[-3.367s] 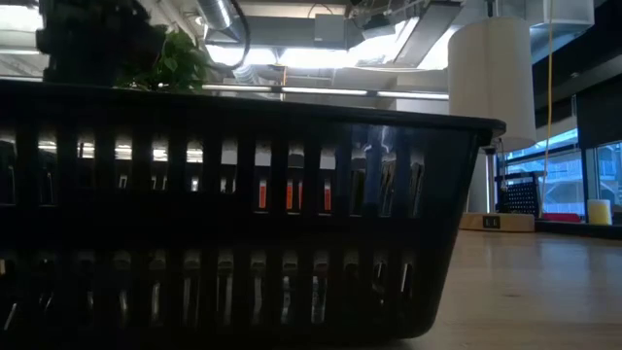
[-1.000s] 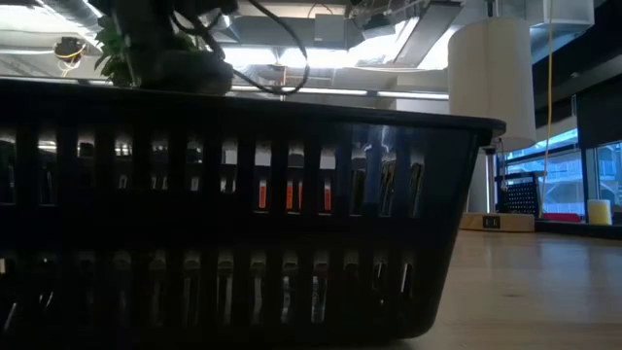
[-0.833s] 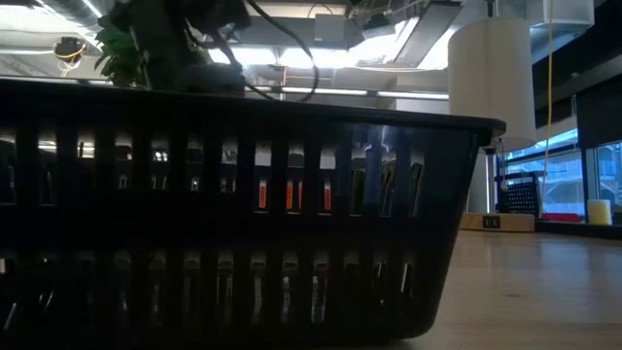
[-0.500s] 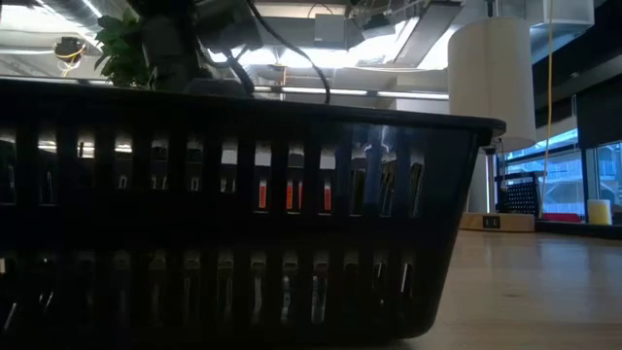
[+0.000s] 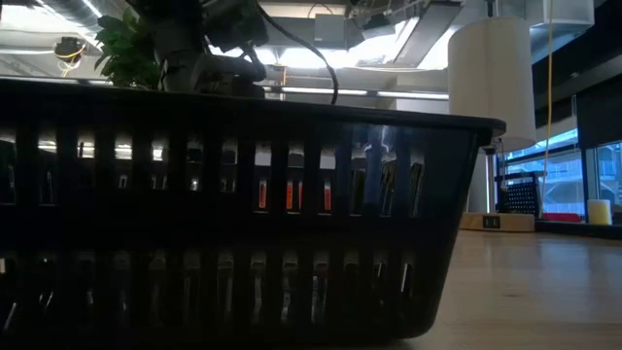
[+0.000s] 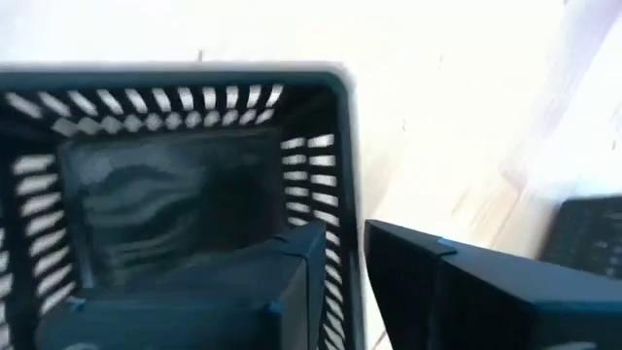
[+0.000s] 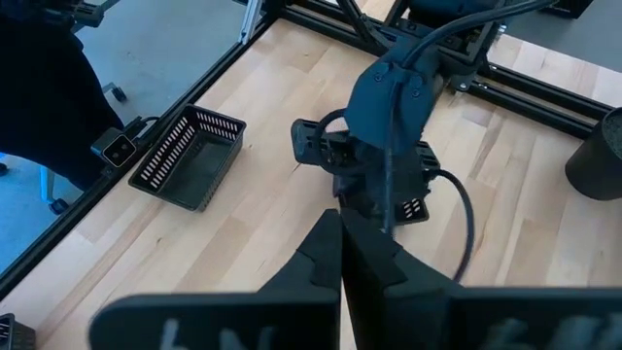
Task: Stack baskets by color
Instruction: Adjust the black bin, then stack the bottom left black bin on the top black bin
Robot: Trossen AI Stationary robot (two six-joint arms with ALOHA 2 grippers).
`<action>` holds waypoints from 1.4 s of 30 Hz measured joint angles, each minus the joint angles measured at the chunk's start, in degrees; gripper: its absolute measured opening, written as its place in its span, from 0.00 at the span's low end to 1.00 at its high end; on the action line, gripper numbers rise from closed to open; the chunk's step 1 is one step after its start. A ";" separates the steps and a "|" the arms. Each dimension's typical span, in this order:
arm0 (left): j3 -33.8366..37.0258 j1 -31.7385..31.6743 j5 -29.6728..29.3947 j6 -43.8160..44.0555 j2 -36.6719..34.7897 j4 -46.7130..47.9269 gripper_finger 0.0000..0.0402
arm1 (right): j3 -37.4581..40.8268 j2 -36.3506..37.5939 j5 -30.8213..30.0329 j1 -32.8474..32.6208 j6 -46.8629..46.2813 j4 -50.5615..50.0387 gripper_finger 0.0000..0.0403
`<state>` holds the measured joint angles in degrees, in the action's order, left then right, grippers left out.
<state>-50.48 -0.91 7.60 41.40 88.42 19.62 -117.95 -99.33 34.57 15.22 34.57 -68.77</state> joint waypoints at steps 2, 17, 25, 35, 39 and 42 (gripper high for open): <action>0.00 -0.46 -0.79 0.01 0.00 -0.62 0.18 | 0.00 0.00 0.00 0.00 0.00 0.00 0.00; -0.36 0.23 -13.34 -4.38 -7.22 -4.05 0.20 | 0.00 0.00 2.44 -0.10 -0.92 -0.38 0.00; -0.35 5.40 -22.58 -10.29 -20.98 -2.10 0.20 | 0.00 0.00 -3.51 -6.33 -5.62 -2.82 0.00; -0.33 12.67 -29.16 -19.99 -35.97 1.37 0.19 | 0.00 -0.07 -8.45 -16.14 -24.23 -5.28 0.00; -0.28 15.29 -29.32 -23.99 -39.17 2.06 0.19 | 0.00 -0.09 -12.02 -19.73 -29.59 -5.31 0.00; -0.28 17.10 -29.27 -26.75 -40.89 1.91 0.19 | 0.00 -0.45 -12.84 -22.20 -33.39 -4.92 0.00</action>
<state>-50.76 16.18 -21.67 14.64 47.54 21.54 -117.95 -99.78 21.73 -6.98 1.18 -73.69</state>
